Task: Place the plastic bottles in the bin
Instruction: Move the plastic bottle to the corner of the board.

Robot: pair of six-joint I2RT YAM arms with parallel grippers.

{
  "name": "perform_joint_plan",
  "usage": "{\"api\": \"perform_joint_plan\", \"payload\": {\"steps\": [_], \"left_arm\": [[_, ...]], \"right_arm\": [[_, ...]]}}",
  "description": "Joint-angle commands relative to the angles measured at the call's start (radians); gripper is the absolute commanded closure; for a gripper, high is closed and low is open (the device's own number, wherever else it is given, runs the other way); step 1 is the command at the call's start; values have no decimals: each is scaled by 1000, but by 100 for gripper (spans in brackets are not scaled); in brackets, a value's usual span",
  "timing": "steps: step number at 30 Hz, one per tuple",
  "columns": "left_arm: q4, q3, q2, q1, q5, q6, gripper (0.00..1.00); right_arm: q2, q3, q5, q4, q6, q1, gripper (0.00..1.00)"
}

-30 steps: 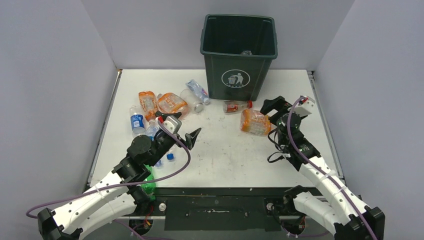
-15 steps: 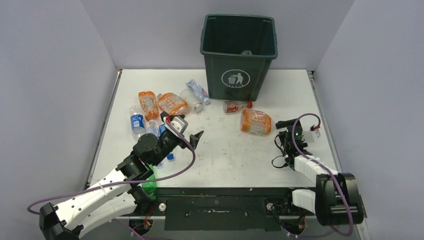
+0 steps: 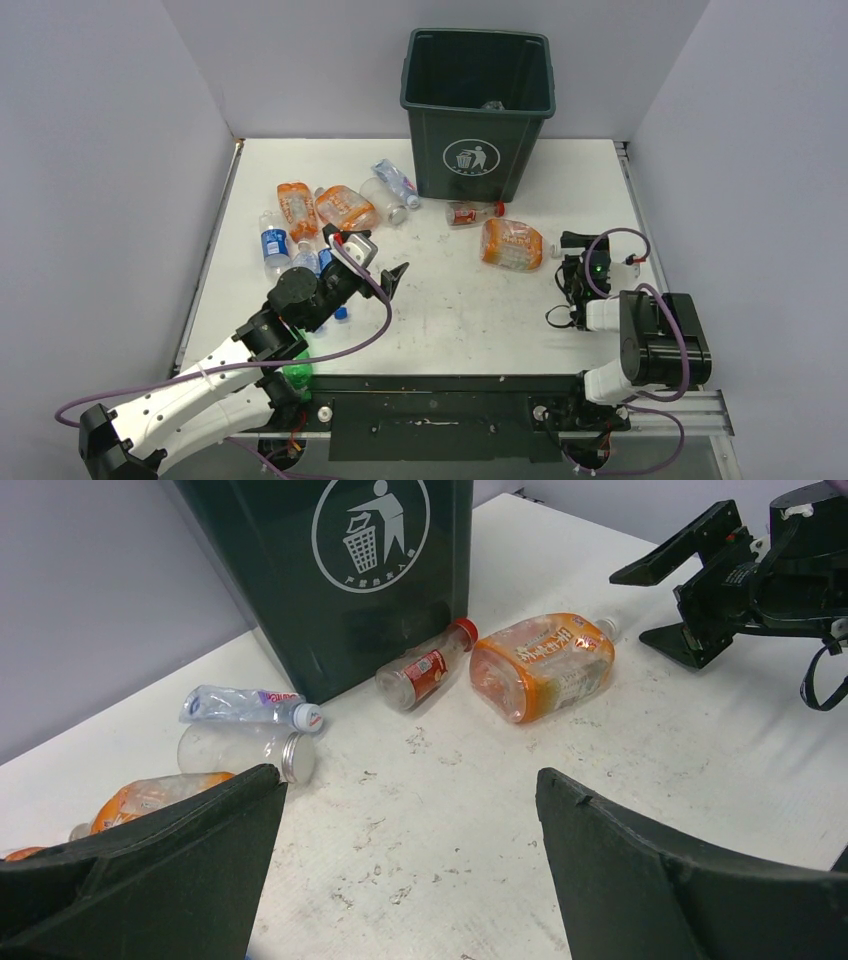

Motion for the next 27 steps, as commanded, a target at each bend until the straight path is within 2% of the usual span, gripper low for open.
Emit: {"api": "perform_joint_plan", "payload": {"steps": [1,5,8,14,19,27], "left_arm": [[33,38,-10,-5,-2,6,4],[34,42,8,-5,17,6,4],[30,45,18,-5,22,2,4],[31,44,25,-5,24,2,4],[31,46,28,-6,31,1,4],[30,46,26,-8,33,-2,4]], "right_arm": [[35,15,-19,-21,-56,-4,5],[78,62,-111,-13,-110,12,10],[85,88,-124,-51,-136,46,14],[71,40,-140,-41,-110,105,21],[61,-11,-144,-8,-79,110,41],[88,-38,-143,75,-49,104,50]]}}
